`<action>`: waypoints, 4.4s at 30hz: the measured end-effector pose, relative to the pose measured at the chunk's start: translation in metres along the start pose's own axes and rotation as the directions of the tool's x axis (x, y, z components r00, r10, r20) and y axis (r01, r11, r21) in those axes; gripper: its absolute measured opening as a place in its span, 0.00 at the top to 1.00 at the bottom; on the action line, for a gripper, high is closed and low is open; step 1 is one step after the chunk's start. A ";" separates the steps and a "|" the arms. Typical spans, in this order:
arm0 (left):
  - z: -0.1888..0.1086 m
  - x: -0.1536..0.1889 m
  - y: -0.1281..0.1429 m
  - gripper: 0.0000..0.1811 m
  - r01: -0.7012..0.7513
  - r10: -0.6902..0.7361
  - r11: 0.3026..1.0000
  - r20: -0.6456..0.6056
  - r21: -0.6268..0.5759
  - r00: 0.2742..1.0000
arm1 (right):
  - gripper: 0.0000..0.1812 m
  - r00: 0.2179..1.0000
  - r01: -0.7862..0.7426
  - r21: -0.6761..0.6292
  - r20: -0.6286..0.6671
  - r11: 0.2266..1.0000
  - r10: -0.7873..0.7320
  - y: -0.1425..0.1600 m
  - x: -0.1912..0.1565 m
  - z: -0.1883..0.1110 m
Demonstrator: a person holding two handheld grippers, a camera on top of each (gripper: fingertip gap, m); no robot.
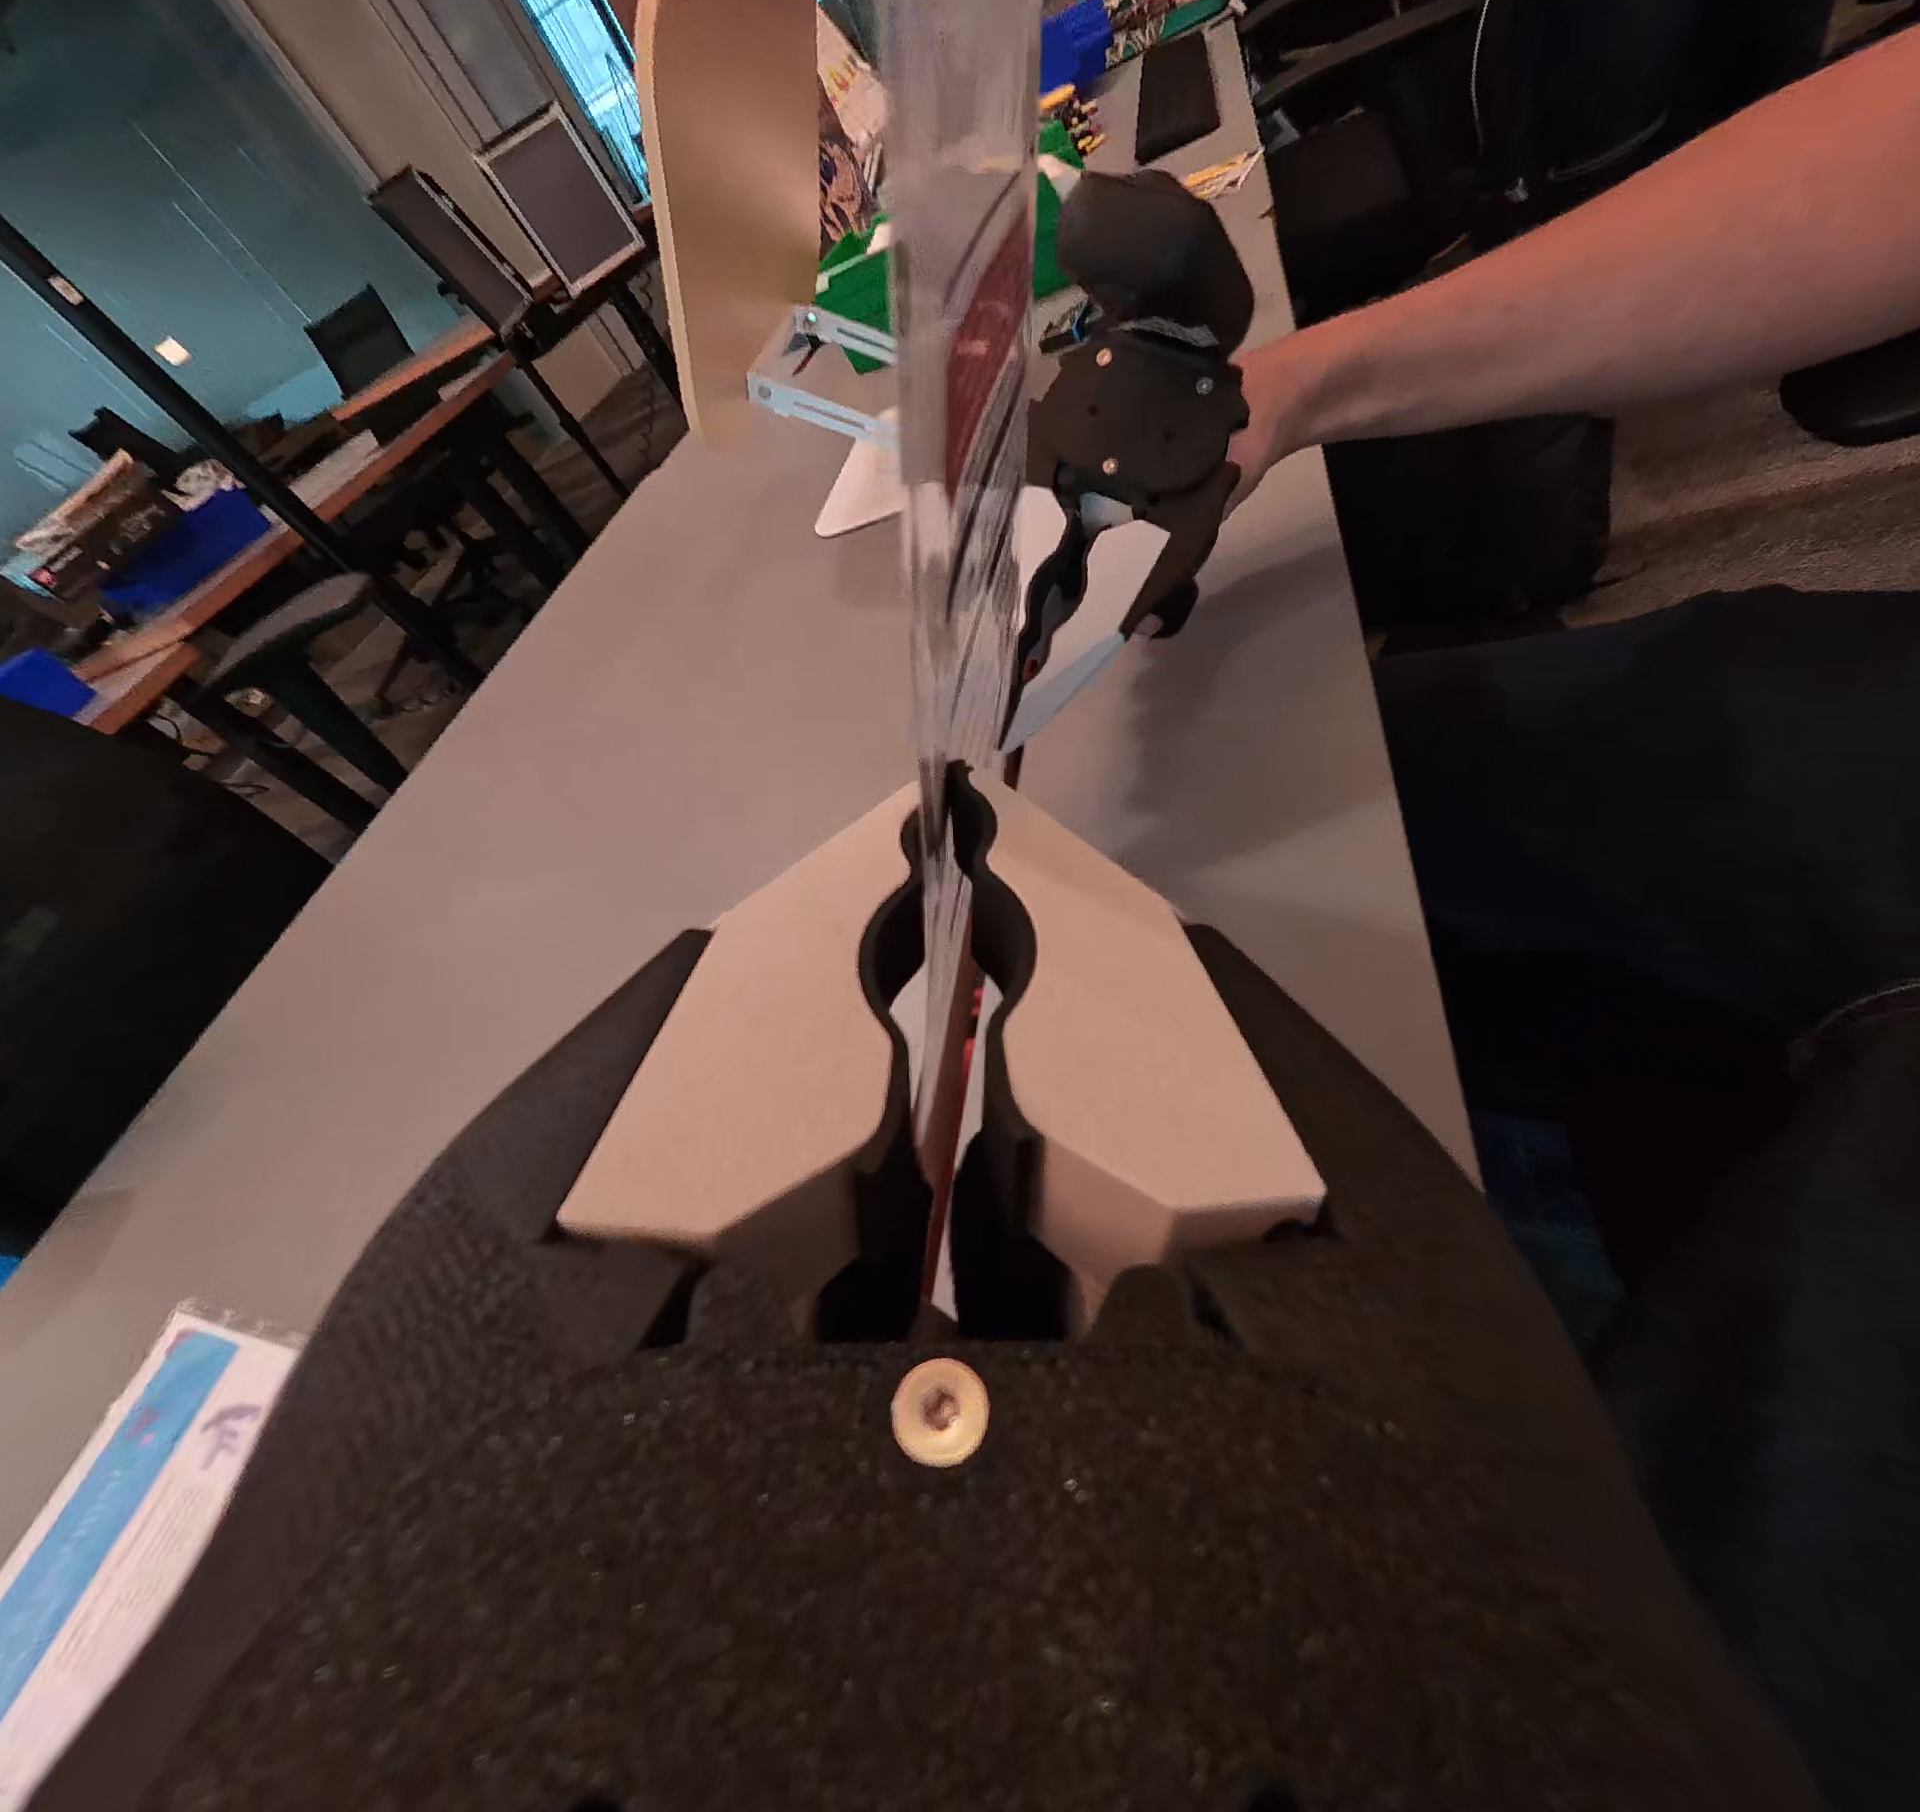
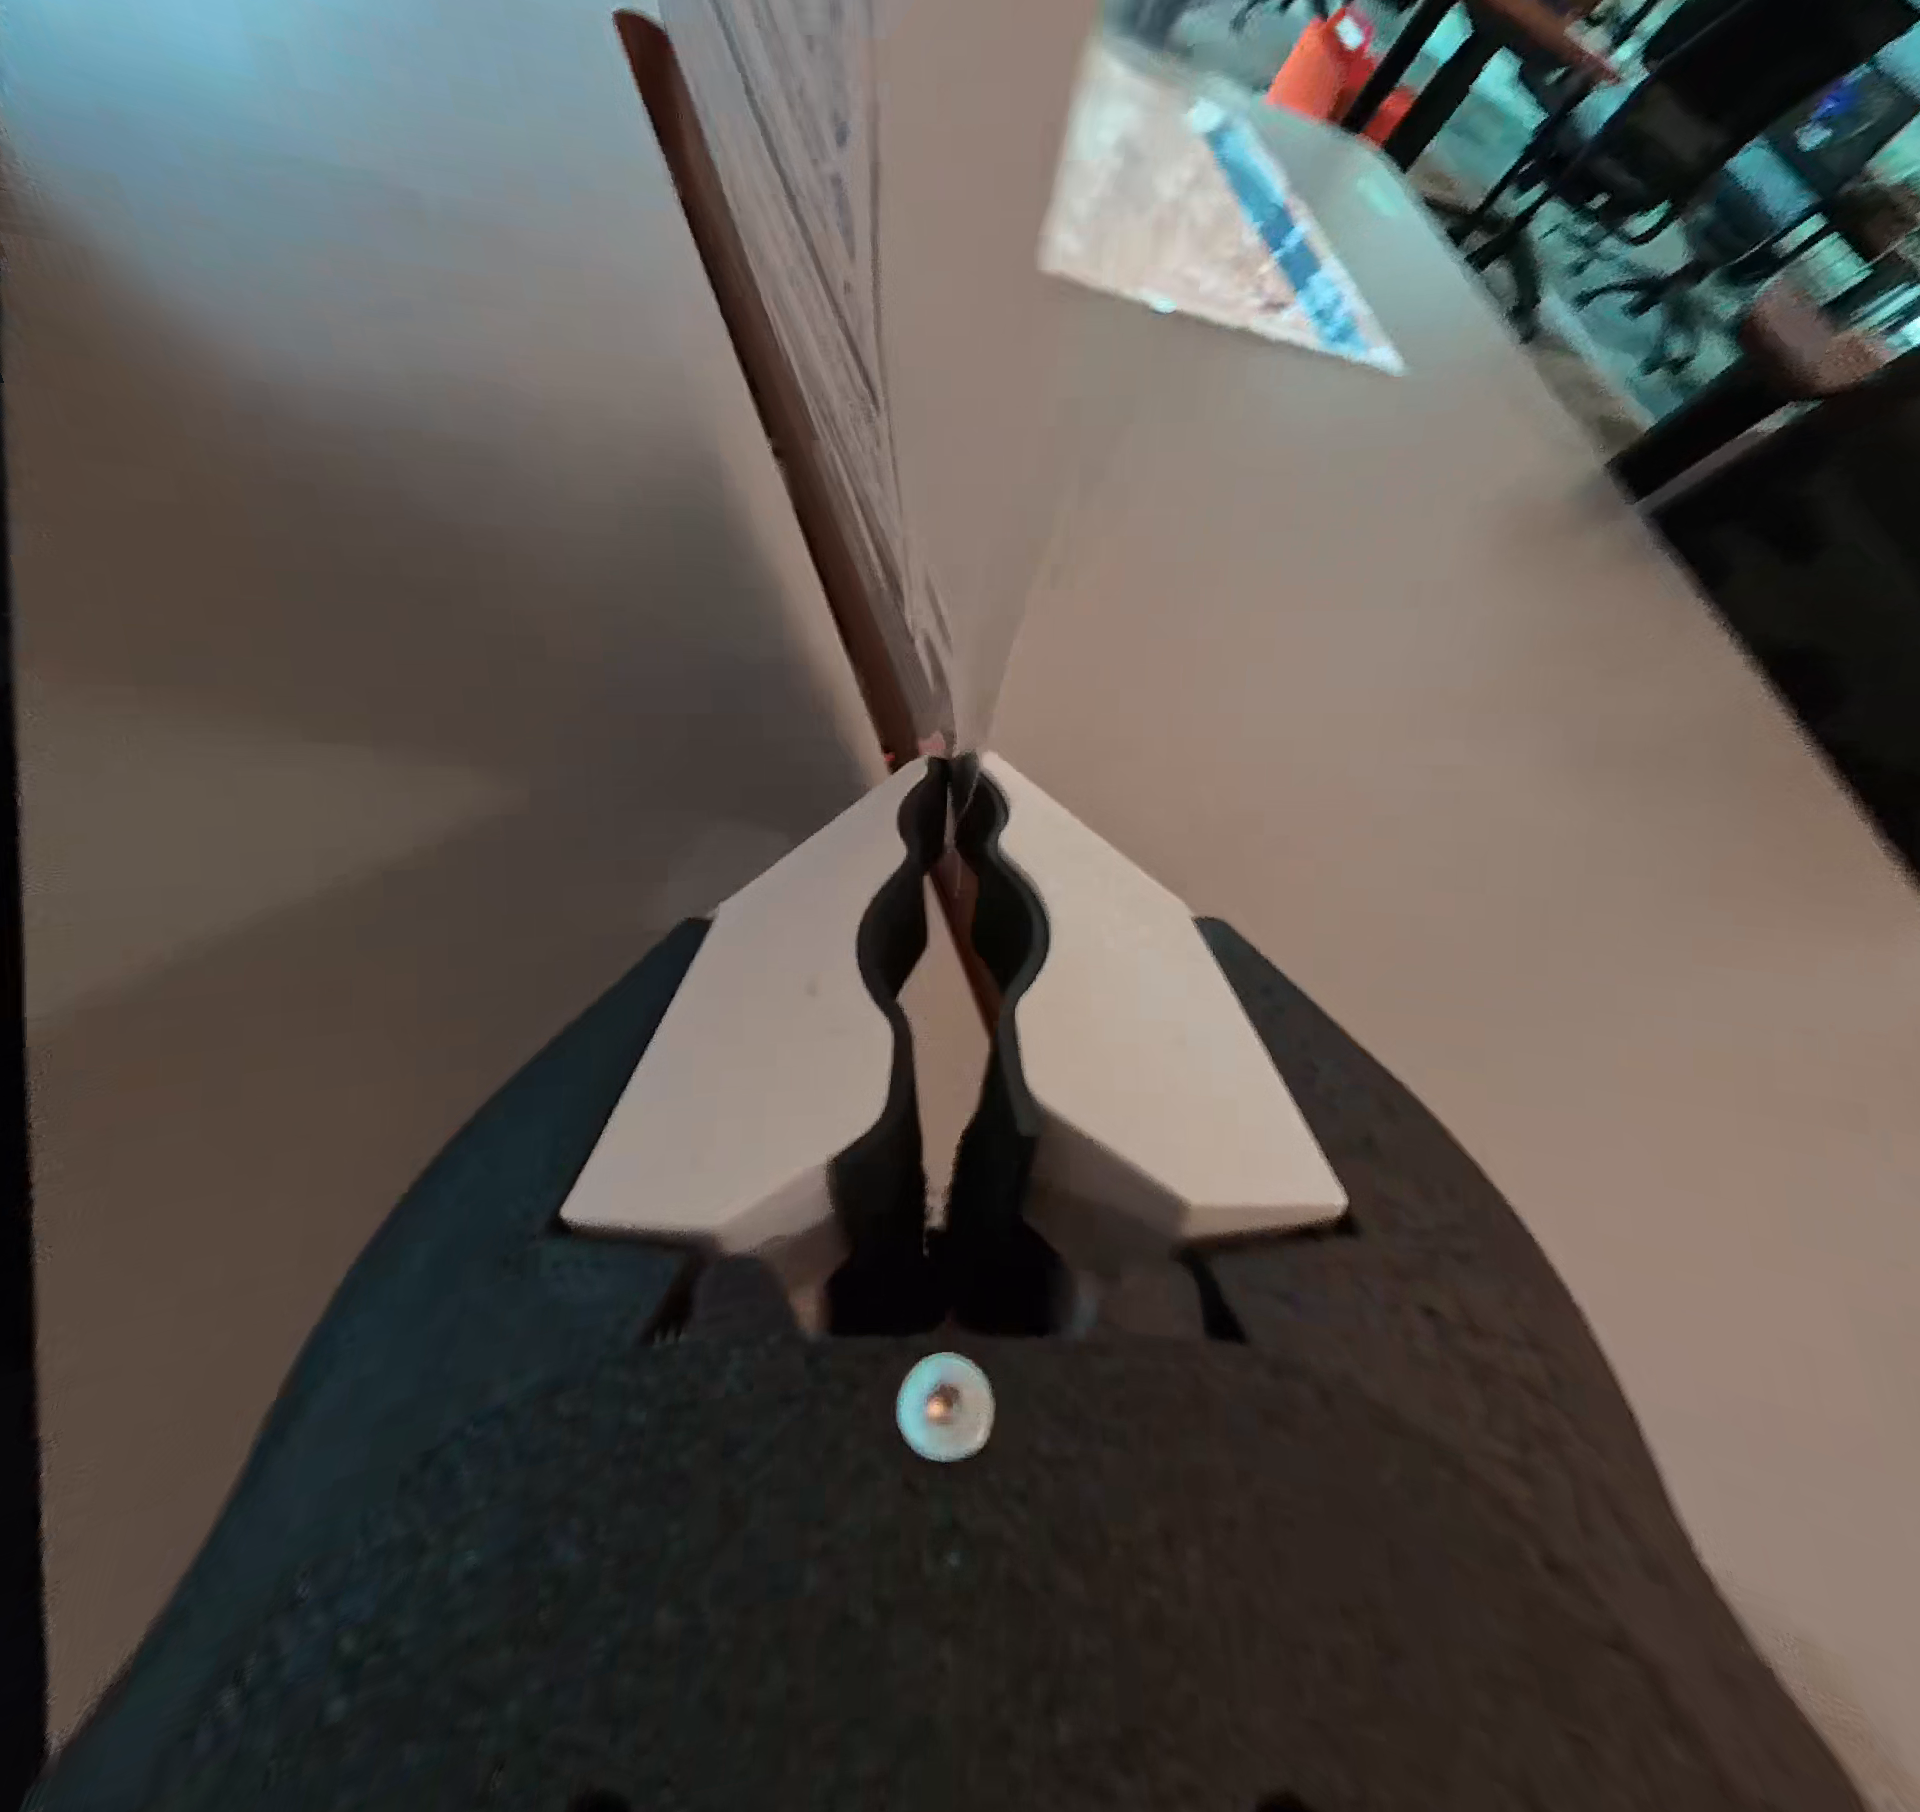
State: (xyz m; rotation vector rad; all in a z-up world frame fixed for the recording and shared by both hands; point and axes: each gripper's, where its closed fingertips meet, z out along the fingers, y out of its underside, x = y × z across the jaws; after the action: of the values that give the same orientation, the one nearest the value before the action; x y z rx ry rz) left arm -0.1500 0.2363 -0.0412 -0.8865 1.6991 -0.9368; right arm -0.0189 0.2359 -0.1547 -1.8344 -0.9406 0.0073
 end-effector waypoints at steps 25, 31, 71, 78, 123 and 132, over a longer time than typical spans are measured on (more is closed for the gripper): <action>0.017 -0.008 0.042 1.00 -0.012 0.010 0.964 -0.010 -0.265 1.000 | 1.00 0.988 -0.021 -0.156 0.149 0.988 0.045 0.031 0.009 0.009; 0.028 -0.010 0.048 1.00 -0.029 0.026 0.968 -0.014 -0.248 1.000 | 0.95 0.986 -0.086 -0.171 0.125 0.981 0.108 0.040 0.013 0.007; 0.036 0.016 0.078 1.00 -0.033 0.041 0.953 0.022 -0.301 0.999 | 0.98 1.000 0.005 -0.100 -0.010 0.995 -0.006 0.025 0.003 -0.026; 0.041 0.014 0.095 1.00 -0.038 0.053 0.925 0.030 -0.377 0.998 | 0.96 0.999 -0.016 -0.085 -0.029 0.996 0.013 0.026 0.005 -0.034; -0.082 0.040 0.081 0.86 0.539 -0.464 0.842 0.459 -0.038 0.758 | 0.79 0.859 -0.432 0.227 -0.190 0.873 0.474 0.001 -0.024 -0.097; -0.106 0.083 0.099 0.86 0.674 -0.579 0.739 0.536 0.026 0.614 | 0.79 0.753 -0.548 0.274 -0.251 0.791 0.608 0.016 -0.051 -0.125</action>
State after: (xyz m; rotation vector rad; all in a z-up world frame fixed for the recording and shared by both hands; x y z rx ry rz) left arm -0.2872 0.2261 -0.1363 -1.7672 0.9949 -0.8761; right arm 0.0058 0.1048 -0.1286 -1.8121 -0.0983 0.1663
